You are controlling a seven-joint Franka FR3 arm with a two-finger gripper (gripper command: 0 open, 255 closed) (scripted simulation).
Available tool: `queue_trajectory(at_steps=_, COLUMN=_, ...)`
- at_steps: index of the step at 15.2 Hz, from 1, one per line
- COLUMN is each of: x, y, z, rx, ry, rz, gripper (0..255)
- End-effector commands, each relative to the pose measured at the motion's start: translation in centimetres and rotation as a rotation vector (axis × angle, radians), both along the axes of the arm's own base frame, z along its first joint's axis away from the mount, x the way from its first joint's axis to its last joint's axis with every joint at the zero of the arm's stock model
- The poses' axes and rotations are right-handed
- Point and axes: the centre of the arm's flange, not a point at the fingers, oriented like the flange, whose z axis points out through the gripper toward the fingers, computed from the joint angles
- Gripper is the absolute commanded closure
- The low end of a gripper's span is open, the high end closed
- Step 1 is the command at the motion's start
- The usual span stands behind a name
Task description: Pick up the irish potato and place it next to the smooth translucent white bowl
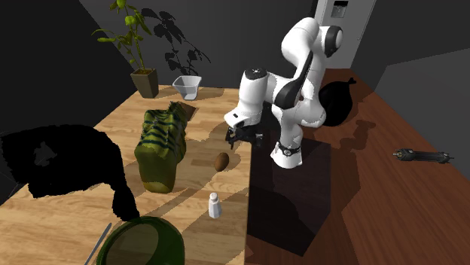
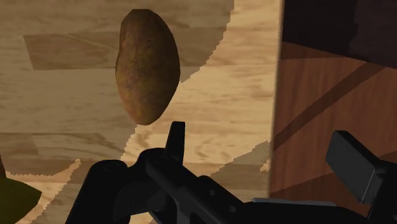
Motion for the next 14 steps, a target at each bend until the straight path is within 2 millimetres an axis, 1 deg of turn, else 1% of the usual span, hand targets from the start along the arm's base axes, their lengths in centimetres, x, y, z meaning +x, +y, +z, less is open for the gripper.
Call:
queue_trajectory(at_steps=1, x=0.0, y=-2.0, z=-1.6, rx=-0.013, ry=-0.009, rz=0.015, gripper=0)
queue_trajectory(at_steps=7, x=0.1, y=-8.2, z=-5.9, rx=-0.047, ry=-0.032, rz=0.052, gripper=0)
queue_trajectory(at_steps=8, x=0.1, y=-8.4, z=-6.1, rx=-0.048, ry=-0.033, rz=0.053, gripper=0)
queue_trajectory(at_steps=14, x=0.2, y=-8.8, z=-9.2, rx=-0.048, ry=-0.033, rz=0.053, gripper=0)
